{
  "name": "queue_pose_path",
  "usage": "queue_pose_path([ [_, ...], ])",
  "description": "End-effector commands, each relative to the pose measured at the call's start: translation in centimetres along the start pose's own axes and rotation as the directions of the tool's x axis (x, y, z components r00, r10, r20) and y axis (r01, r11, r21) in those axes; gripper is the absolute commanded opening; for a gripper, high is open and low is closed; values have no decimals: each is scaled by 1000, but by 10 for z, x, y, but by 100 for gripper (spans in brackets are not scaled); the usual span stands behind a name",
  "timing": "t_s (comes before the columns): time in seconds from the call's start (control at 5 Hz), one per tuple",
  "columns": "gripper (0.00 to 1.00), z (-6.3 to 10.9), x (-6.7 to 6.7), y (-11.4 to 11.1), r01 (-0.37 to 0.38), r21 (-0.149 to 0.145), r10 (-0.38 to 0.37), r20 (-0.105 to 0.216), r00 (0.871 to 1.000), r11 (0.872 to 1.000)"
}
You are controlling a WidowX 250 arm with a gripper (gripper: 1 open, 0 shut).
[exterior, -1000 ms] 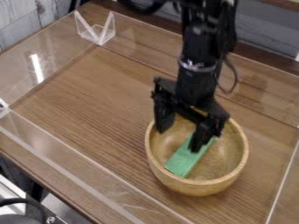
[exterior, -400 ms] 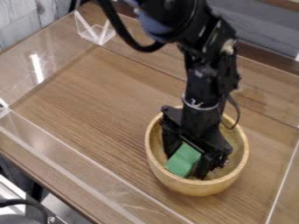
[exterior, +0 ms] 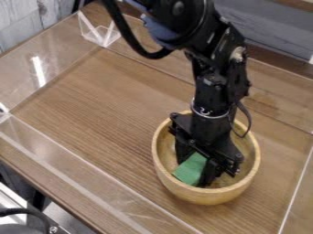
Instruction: Remove the green block from inside the brown bowl and put it on the table
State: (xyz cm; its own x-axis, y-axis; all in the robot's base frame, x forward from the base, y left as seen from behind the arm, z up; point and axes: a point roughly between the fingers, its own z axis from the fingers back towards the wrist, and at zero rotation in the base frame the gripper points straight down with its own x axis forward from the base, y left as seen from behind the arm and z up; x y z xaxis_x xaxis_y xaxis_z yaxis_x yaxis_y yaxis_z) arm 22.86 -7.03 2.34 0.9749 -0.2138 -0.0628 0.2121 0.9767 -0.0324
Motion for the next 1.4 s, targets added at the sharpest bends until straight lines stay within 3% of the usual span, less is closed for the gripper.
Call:
queue_pose_path([
  [0.0,0,12,4,-1,-13,-16,13,18,1000,1000],
  [0.6,0,25,3,-1,-35,-41,34,-11,999,999],
  [1.2,0,40,4,1,-54,-60,54,-7,999,997],
])
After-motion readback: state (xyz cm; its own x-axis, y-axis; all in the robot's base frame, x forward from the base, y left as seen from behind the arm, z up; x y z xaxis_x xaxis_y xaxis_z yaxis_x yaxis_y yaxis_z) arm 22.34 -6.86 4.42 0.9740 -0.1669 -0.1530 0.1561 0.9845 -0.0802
